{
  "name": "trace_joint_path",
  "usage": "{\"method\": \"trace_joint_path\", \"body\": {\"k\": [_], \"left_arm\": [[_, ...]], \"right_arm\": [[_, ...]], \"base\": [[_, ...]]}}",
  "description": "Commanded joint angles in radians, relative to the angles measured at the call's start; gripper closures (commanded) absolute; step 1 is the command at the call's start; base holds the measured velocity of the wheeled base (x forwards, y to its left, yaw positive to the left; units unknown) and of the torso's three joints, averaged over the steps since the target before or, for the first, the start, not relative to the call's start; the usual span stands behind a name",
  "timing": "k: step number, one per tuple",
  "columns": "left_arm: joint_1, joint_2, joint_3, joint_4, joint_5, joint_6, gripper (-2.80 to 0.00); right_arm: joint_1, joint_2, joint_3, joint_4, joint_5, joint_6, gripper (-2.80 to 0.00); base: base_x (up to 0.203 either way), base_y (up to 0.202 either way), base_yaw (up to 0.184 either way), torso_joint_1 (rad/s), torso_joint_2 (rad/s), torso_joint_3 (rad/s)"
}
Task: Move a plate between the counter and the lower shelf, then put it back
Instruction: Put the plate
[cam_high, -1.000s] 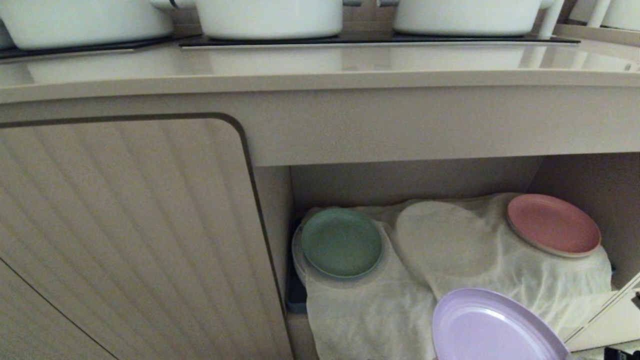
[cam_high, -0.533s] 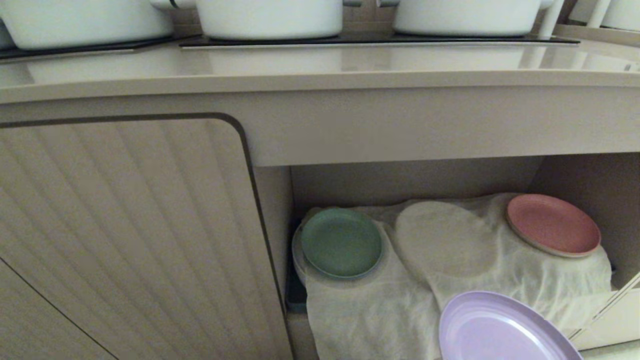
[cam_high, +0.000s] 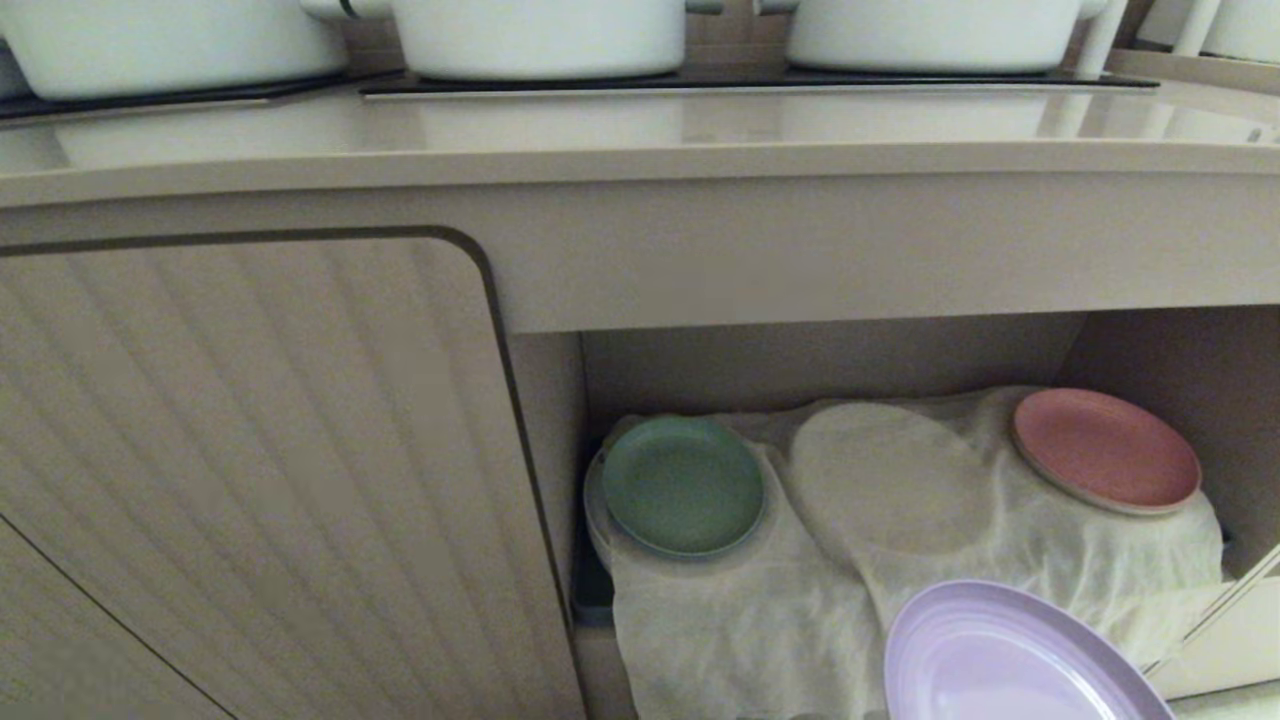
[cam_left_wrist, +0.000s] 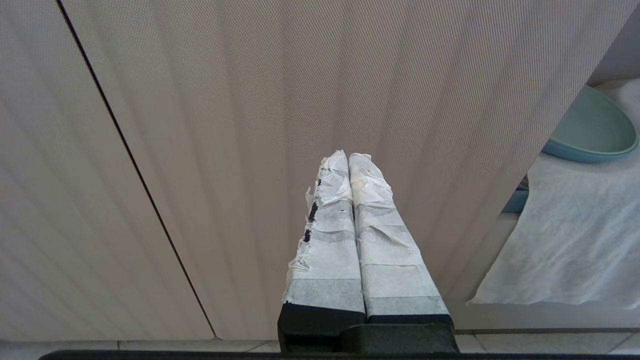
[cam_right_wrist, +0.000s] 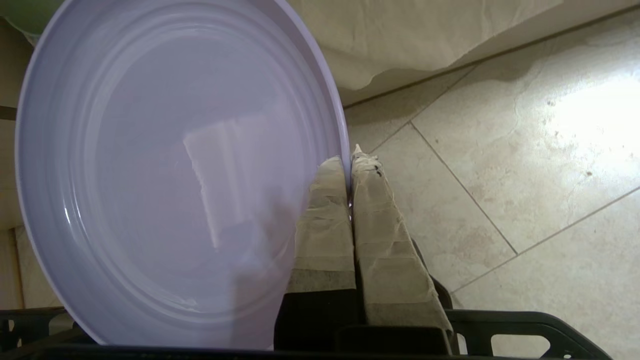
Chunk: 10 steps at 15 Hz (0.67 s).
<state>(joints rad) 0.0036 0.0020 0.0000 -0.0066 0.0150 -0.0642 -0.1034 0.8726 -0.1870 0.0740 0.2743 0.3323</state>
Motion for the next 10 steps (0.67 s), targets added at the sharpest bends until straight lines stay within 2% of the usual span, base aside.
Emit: {"method": "trace_joint_path", "body": {"k": [1, 10], "left_arm": [[0.001, 0.0, 0.0, -0.001, 0.0, 0.0, 0.0], [-0.001, 0.039, 0.0, -0.001, 0.0, 0.0, 0.0]], "right_arm": [[0.001, -0.006, 0.0, -0.002, 0.003, 0.002, 0.0], [0.01, -0.003, 0.001, 0.005, 0.008, -0.003, 0.0]], "base": [[0.0, 0.0, 0.0, 0.0, 0.0, 0.0], [0.0, 0.0, 0.0, 0.0, 0.0, 0.0]]}}
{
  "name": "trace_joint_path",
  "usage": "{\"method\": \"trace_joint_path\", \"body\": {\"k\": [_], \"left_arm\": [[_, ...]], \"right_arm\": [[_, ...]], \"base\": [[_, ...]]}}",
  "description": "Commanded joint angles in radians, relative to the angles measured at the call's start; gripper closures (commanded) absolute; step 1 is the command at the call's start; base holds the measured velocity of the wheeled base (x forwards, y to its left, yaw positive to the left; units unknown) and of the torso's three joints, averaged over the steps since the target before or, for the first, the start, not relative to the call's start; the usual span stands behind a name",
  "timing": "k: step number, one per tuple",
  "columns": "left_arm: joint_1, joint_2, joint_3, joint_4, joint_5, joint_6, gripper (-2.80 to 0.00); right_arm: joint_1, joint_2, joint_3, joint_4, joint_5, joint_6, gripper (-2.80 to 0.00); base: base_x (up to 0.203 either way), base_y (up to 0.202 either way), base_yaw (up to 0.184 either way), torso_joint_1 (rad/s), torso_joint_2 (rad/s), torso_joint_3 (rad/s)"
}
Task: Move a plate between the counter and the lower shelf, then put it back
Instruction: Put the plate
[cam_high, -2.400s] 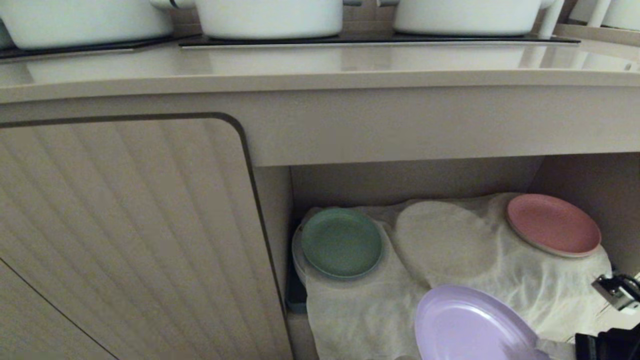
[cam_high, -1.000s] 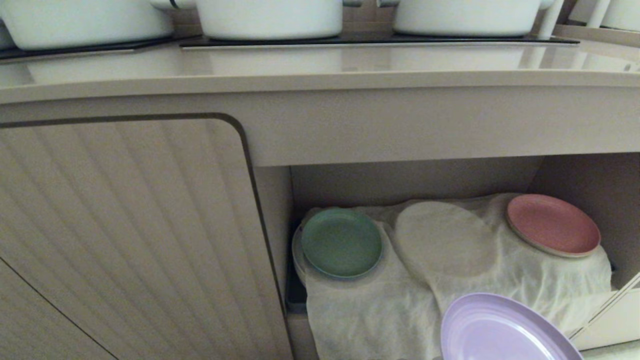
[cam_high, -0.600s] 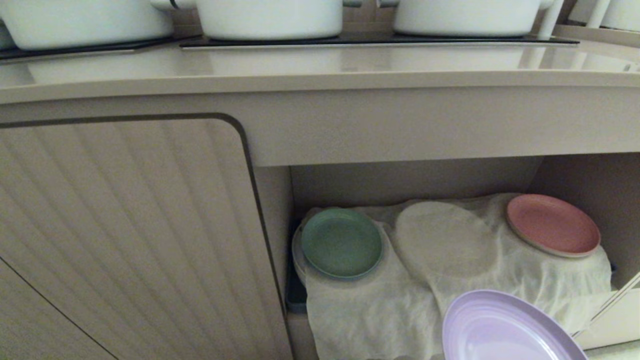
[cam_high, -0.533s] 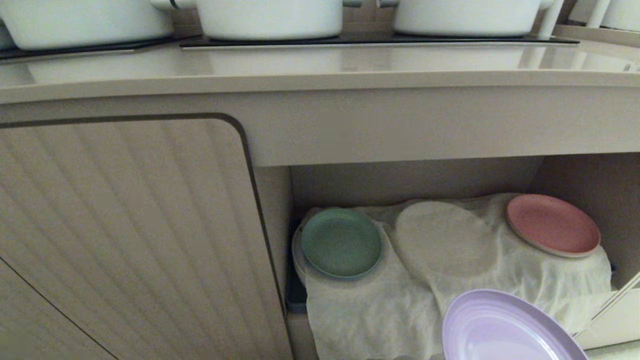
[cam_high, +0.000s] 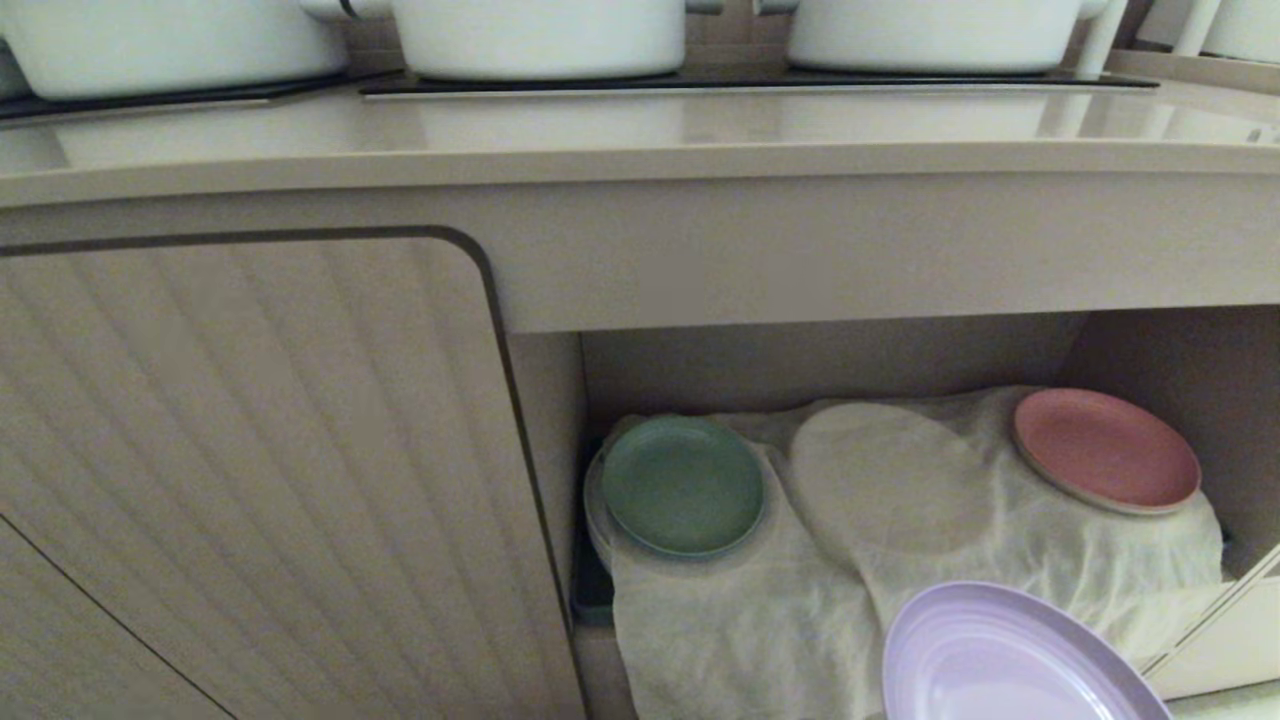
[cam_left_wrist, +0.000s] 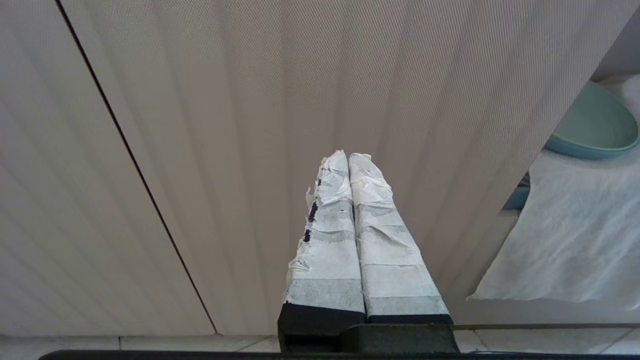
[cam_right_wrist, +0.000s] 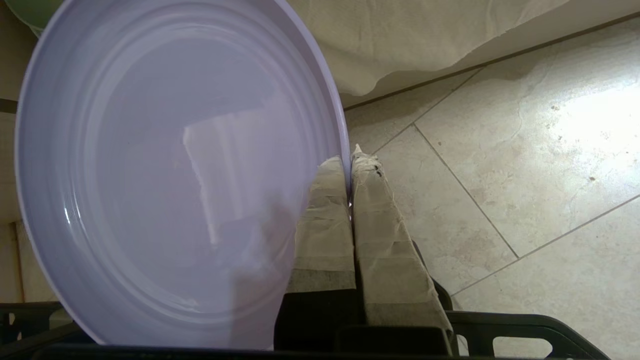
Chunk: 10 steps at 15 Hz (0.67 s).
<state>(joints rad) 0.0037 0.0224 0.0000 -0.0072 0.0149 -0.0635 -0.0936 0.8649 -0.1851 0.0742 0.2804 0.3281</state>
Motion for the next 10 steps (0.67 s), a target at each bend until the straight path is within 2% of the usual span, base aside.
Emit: {"method": "trace_joint_path", "body": {"k": [1, 10], "left_arm": [[0.001, 0.024, 0.0, 0.0, 0.0, -0.001, 0.0], [0.001, 0.03, 0.0, 0.001, 0.0, -0.001, 0.0]], "right_arm": [[0.0, 0.005, -0.001, 0.013, -0.001, 0.002, 0.0], [0.0, -0.003, 0.003, 0.025, -0.003, 0.002, 0.0]], "base": [[0.0, 0.0, 0.0, 0.0, 0.0, 0.0], [0.0, 0.0, 0.0, 0.0, 0.0, 0.0]]}}
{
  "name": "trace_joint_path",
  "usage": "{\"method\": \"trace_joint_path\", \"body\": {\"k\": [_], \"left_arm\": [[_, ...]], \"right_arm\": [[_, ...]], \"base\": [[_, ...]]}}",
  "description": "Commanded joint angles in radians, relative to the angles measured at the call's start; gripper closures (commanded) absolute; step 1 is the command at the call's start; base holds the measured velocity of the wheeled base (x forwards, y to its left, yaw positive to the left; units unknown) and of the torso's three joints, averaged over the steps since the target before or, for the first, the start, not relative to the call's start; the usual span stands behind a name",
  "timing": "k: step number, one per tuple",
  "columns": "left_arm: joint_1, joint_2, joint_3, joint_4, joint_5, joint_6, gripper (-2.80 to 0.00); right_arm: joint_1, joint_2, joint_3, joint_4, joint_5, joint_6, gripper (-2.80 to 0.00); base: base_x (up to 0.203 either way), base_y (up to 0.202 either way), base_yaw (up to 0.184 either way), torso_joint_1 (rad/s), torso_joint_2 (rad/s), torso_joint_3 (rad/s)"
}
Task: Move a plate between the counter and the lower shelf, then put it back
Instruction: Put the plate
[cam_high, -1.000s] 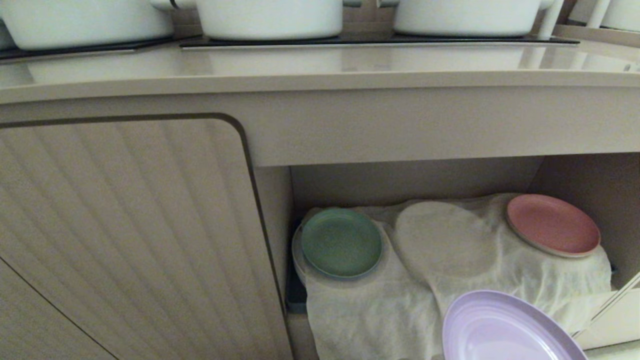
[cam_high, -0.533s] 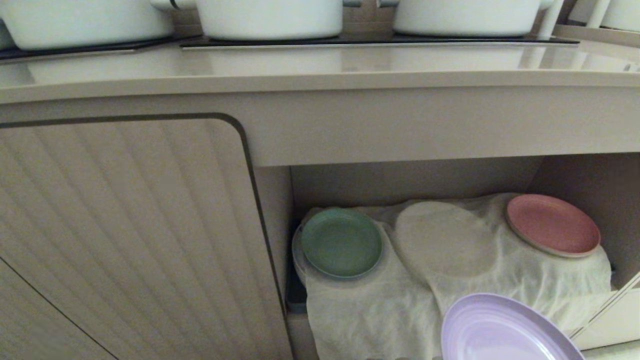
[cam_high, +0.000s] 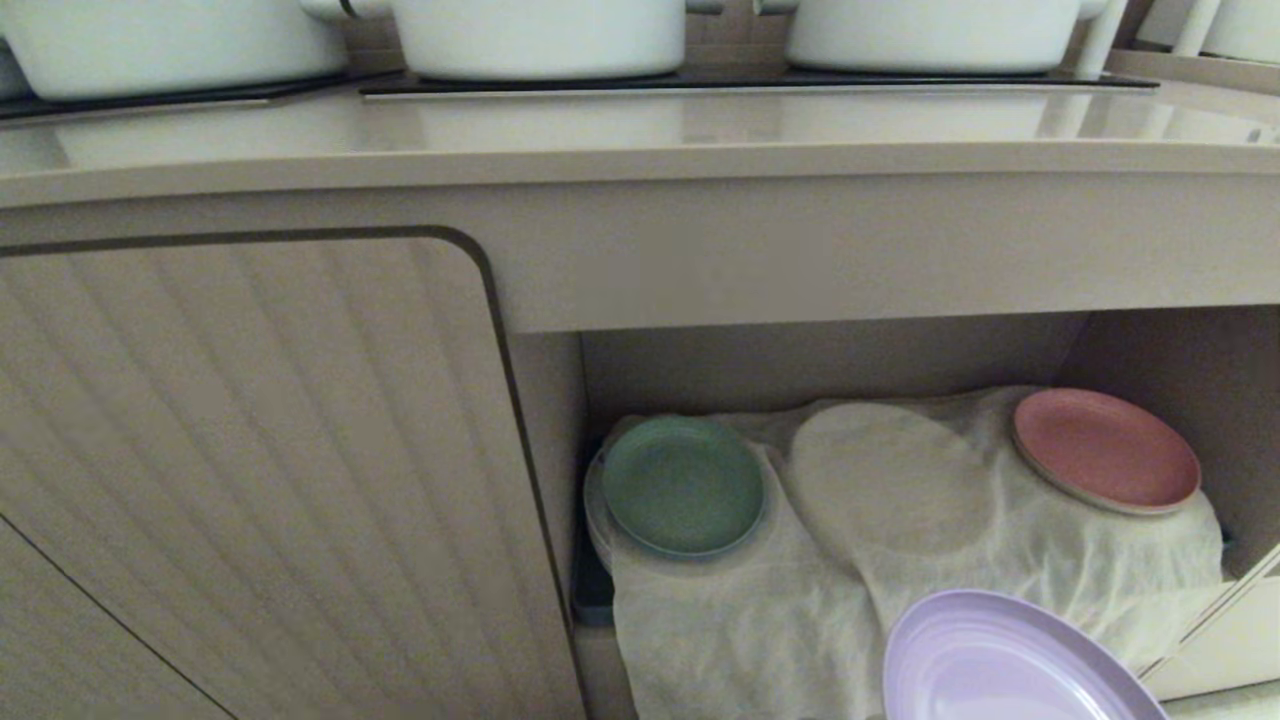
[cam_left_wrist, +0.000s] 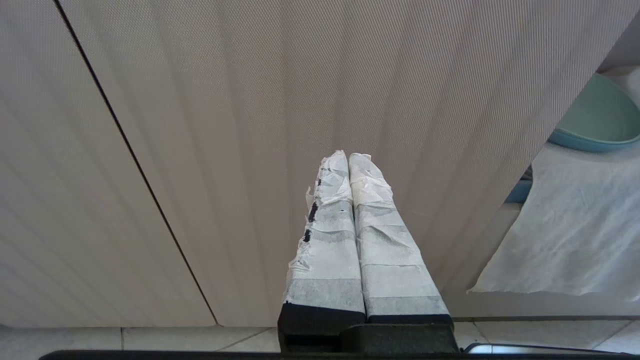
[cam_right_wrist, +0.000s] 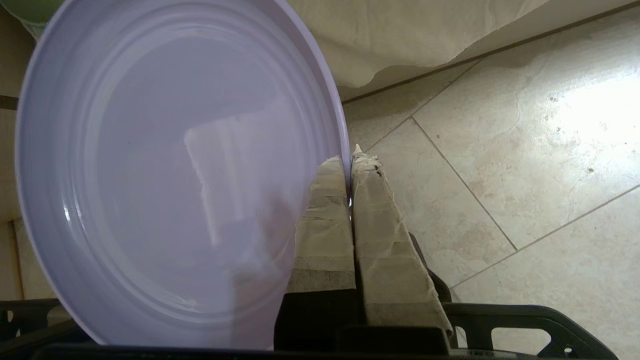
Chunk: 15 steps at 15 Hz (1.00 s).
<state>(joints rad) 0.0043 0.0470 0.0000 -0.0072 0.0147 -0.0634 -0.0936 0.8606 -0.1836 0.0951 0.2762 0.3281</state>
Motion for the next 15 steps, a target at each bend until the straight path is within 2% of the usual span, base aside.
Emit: {"method": "trace_joint_path", "body": {"k": [1, 15], "left_arm": [[0.0, 0.005, 0.0, 0.0, 0.001, -0.001, 0.0], [0.0, 0.001, 0.0, 0.0, 0.001, -0.001, 0.0]], "right_arm": [[0.0, -0.005, 0.001, 0.008, 0.003, 0.002, 0.0], [0.002, -0.009, -0.005, 0.022, 0.003, -0.003, 0.0]], "base": [[0.0, 0.0, 0.0, 0.0, 0.0, 0.0], [0.0, 0.0, 0.0, 0.0, 0.0, 0.0]]}}
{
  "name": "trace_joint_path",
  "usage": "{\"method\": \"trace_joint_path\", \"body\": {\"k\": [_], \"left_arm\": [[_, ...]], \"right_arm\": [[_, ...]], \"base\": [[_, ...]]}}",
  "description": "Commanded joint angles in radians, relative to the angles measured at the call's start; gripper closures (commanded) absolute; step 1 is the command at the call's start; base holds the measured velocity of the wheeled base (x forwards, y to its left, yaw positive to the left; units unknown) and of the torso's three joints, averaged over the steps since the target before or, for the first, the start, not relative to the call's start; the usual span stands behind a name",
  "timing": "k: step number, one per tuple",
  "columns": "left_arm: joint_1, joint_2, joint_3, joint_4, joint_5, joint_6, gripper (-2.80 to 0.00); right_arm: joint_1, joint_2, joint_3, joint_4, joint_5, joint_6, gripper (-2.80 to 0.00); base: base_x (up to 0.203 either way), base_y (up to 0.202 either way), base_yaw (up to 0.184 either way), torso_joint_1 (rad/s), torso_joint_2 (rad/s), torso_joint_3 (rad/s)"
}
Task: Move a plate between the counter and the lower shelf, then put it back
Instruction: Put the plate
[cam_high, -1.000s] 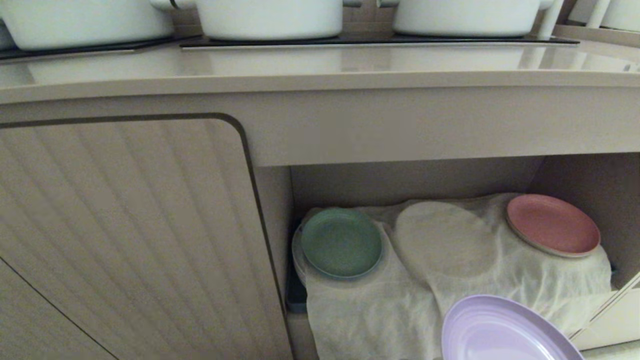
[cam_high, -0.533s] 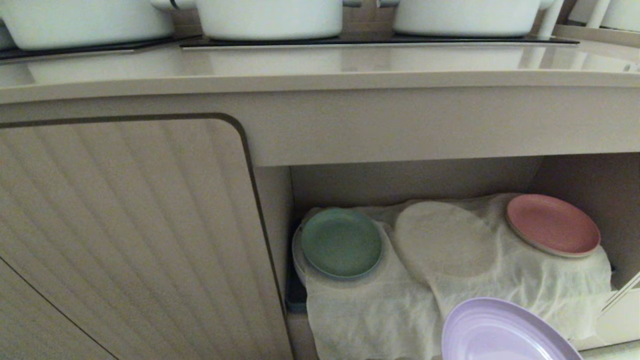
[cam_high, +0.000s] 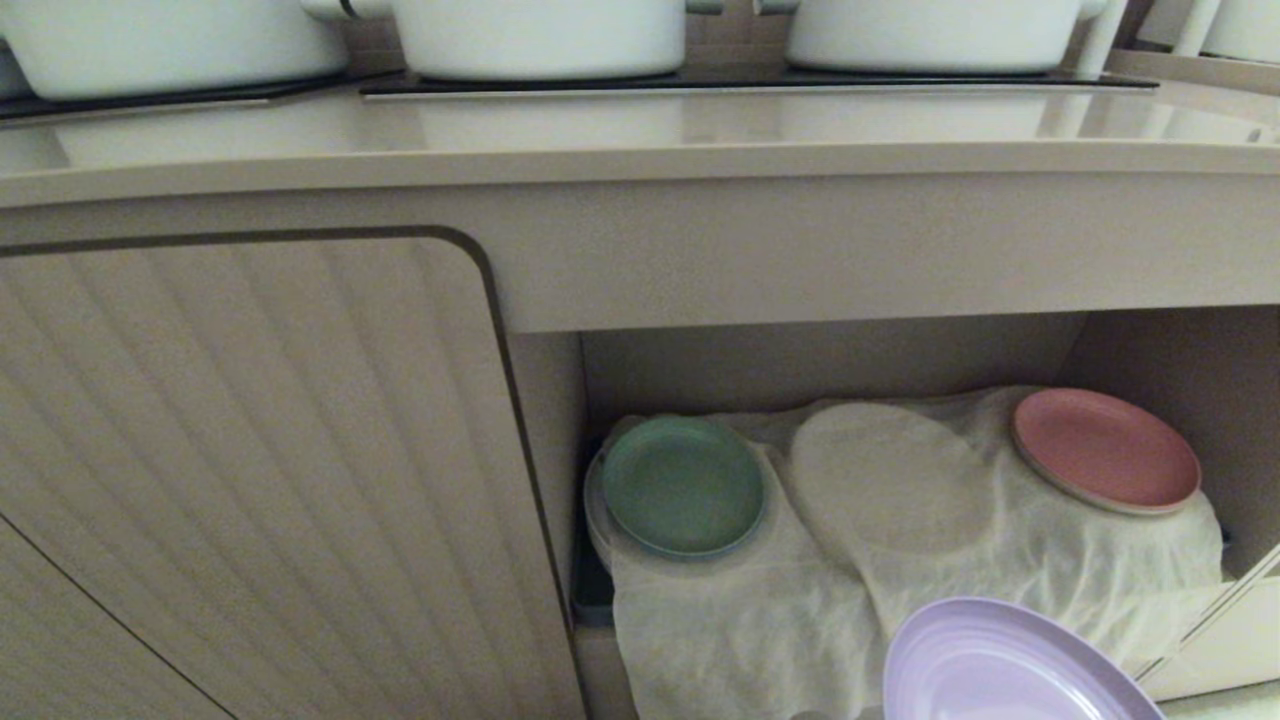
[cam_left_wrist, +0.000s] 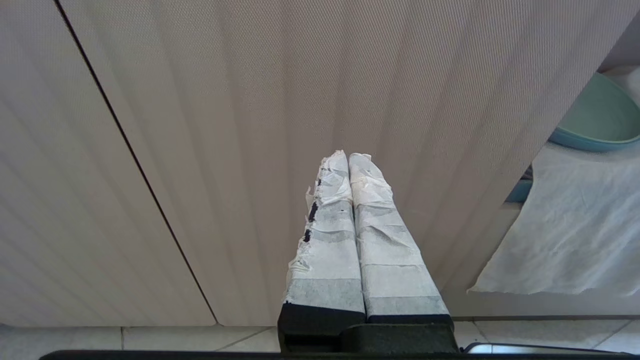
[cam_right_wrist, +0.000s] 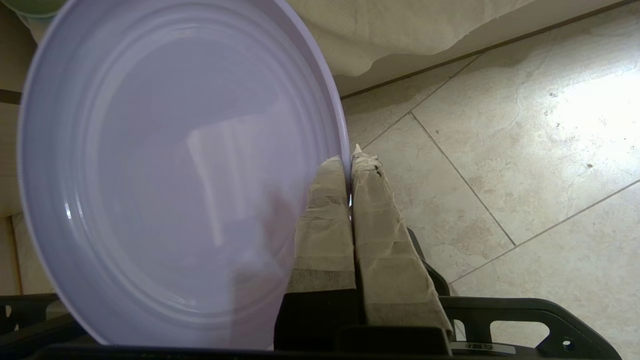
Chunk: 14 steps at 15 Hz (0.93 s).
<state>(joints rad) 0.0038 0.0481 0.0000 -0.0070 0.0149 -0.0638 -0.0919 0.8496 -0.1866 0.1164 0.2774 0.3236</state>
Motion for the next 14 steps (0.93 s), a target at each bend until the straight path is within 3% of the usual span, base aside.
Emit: {"method": "trace_joint_path", "body": {"k": [1, 14], "left_arm": [[0.001, -0.001, 0.0, -0.001, 0.0, -0.001, 0.0], [0.001, -0.005, 0.0, -0.001, 0.0, -0.001, 0.0]], "right_arm": [[0.0, 0.002, -0.004, 0.0, 0.002, 0.002, 0.0], [0.055, -0.013, -0.009, 0.003, 0.006, -0.034, 0.0]], "base": [[0.0, 0.0, 0.0, 0.0, 0.0, 0.0], [0.0, 0.0, 0.0, 0.0, 0.0, 0.0]]}}
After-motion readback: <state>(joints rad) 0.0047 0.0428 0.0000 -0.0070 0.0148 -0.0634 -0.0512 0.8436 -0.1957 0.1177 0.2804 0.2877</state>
